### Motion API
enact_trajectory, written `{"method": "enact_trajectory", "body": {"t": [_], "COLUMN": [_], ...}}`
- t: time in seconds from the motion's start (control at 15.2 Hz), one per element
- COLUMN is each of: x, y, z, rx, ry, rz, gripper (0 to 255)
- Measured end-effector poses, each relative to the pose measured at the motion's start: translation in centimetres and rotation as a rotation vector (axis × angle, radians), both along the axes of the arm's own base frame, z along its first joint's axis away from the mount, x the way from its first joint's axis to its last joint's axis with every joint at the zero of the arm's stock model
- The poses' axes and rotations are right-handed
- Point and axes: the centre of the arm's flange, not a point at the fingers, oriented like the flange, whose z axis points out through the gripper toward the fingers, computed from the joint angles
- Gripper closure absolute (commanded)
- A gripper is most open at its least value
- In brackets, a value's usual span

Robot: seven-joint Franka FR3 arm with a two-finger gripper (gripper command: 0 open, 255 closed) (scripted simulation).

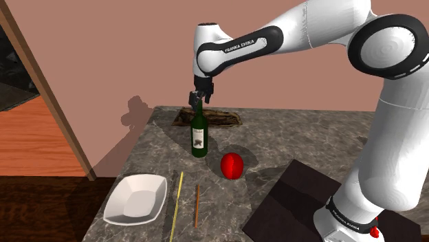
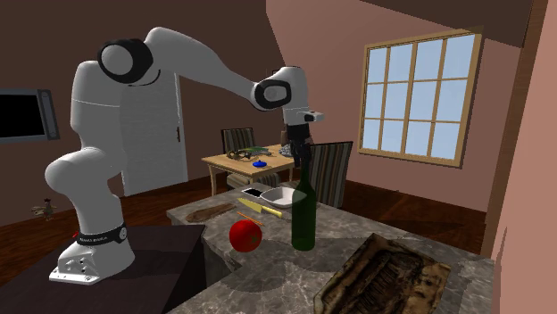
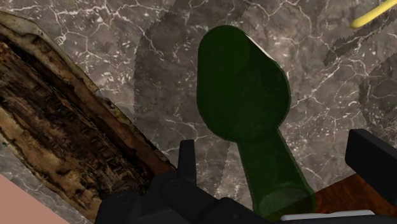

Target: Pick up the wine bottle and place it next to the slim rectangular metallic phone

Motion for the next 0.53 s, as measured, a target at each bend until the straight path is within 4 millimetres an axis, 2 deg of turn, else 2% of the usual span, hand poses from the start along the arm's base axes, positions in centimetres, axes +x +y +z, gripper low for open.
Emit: {"method": "enact_trajectory", "body": {"t": [0.33, 0.4, 0.53], "x": [0.07, 0.07, 0.07], "y": [-0.01, -0.01, -0.01], "z": [-0.14, -0.14, -0.11], "rx": [0.000, 0.000, 0.000], "ry": [-0.001, -0.001, -0.001], "rz": [0.000, 0.000, 0.000], "gripper": [0, 255, 255]}}
